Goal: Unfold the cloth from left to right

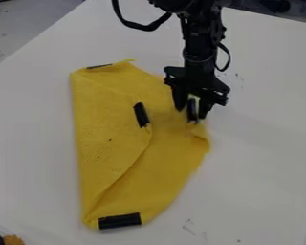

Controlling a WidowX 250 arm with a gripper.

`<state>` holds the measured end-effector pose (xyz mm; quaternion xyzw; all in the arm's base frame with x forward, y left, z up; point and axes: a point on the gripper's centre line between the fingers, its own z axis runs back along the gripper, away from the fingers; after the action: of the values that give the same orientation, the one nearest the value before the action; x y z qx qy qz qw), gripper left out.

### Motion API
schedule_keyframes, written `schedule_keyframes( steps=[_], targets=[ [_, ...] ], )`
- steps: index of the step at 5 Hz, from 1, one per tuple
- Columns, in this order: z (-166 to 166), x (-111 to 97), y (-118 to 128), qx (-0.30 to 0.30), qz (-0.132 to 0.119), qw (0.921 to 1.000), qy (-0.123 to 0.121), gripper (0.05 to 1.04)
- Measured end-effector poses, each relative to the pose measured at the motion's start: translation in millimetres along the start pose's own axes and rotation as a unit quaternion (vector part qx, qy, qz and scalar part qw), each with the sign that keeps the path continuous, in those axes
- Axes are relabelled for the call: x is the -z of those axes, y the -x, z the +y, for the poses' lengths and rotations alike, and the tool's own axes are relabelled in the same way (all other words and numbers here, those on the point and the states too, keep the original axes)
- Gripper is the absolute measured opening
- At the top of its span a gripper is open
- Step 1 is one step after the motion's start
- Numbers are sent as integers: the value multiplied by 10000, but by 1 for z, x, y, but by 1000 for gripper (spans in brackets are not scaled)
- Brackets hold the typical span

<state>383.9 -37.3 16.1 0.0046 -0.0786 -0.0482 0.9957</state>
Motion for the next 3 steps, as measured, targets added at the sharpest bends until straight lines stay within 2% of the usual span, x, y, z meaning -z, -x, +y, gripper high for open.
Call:
schedule_keyframes(
  steps=[1, 2, 3],
  targets=[
    [-21, -2, -2, 39, -48, 10000, 71, 1005],
    [-43, -6, -11, 90, -281, 9992, 260, 1005],
    [-53, -10, -22, 276, -328, 9987, 274, 999]
  ],
)
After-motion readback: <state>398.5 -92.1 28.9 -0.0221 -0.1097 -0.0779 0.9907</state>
